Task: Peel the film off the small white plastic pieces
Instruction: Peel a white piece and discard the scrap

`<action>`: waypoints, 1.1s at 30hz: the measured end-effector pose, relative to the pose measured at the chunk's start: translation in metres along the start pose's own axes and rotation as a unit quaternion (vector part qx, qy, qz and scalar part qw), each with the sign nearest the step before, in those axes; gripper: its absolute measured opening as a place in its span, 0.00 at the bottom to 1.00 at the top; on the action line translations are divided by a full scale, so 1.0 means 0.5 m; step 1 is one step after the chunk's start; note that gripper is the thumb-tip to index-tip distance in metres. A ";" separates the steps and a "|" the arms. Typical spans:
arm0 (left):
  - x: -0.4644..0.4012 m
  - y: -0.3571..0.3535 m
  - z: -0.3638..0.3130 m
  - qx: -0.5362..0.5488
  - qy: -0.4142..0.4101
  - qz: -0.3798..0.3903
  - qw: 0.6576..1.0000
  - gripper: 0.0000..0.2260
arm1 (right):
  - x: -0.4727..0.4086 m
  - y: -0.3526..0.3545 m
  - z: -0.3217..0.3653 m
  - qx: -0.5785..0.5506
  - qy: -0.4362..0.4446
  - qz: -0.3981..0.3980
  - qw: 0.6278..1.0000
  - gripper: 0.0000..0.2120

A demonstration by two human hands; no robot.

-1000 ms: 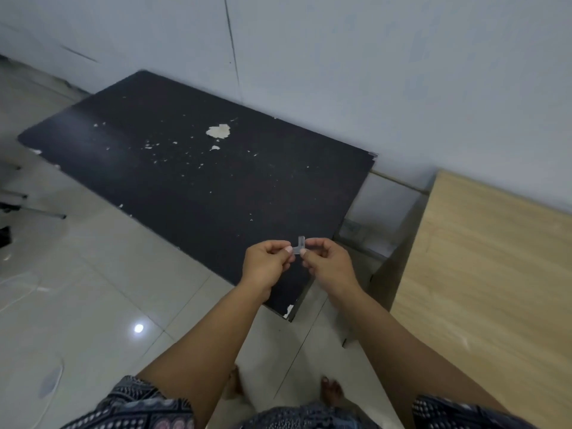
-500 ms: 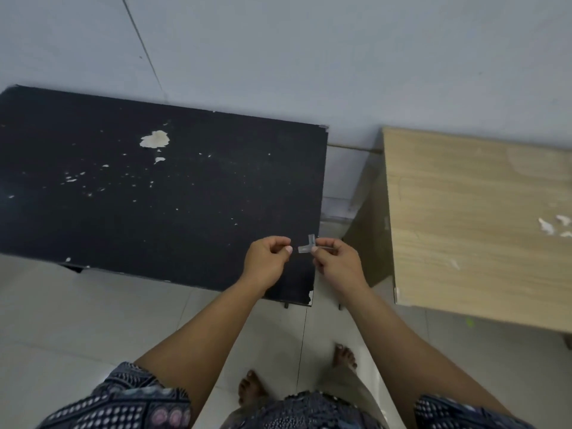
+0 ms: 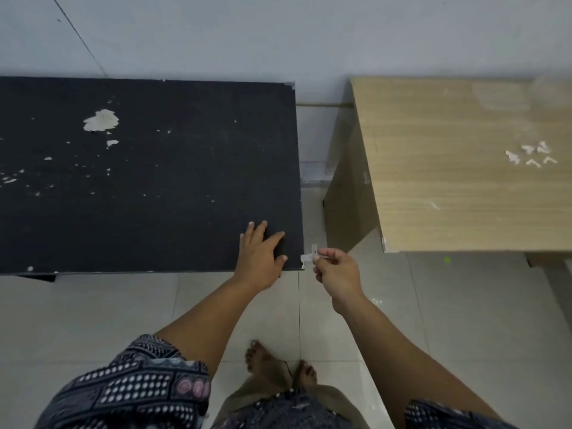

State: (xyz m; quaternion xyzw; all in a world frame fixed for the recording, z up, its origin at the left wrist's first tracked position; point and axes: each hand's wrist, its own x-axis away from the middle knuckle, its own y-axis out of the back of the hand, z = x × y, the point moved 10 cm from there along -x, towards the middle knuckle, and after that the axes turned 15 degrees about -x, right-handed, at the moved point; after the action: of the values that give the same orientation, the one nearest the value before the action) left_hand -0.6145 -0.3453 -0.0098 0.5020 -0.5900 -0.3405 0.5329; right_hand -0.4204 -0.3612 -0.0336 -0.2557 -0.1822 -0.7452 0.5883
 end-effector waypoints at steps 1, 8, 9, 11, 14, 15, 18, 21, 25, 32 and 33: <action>0.002 -0.015 -0.002 -0.016 -0.007 0.022 1.000 0.26 | 0.004 0.001 -0.012 -0.006 -0.004 -0.001 1.000 0.07; -0.002 -0.042 0.003 0.020 -0.025 0.077 0.997 0.27 | 0.016 -0.009 -0.046 -0.037 -0.001 0.002 0.999 0.05; -0.001 -0.044 0.004 0.022 -0.026 0.076 0.997 0.27 | 0.015 -0.010 -0.048 -0.045 -0.001 0.003 0.999 0.06; 0.000 -0.047 0.006 0.026 -0.028 0.075 0.996 0.28 | 0.014 -0.011 -0.054 -0.055 0.001 0.006 0.998 0.07; -0.001 -0.044 0.005 0.043 -0.029 0.079 0.996 0.29 | 0.020 -0.008 -0.059 -0.065 0.001 0.000 0.998 0.06; -0.001 -0.044 0.003 0.047 -0.030 0.084 0.995 0.30 | 0.020 -0.007 -0.062 -0.065 -0.001 -0.005 0.998 0.06; 0.000 -0.045 0.005 0.043 -0.038 0.092 0.994 0.32 | 0.025 -0.011 -0.083 -0.084 -0.015 -0.029 0.996 0.04; 0.000 -0.050 0.007 0.031 -0.048 0.088 0.994 0.35 | 0.029 -0.018 -0.098 -0.108 -0.020 -0.043 0.993 0.03; 0.000 -0.051 0.005 0.010 -0.060 0.077 0.995 0.37 | 0.033 -0.015 -0.095 -0.102 -0.007 -0.067 0.992 0.03; 0.008 -0.028 -0.006 -0.021 -0.060 -0.008 0.998 0.33 | 0.036 -0.009 -0.094 -0.061 0.025 -0.105 0.992 0.02; 0.013 -0.019 -0.014 -0.021 -0.079 -0.033 0.996 0.30 | 0.037 -0.008 -0.094 -0.061 0.028 -0.106 0.992 0.02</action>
State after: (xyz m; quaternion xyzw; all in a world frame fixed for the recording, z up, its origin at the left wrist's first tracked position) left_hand -0.6049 -0.3531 -0.0152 0.4820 -0.6057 -0.4087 0.4835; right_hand -0.4354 -0.4017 -0.0603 -0.2496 -0.1458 -0.8197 0.4944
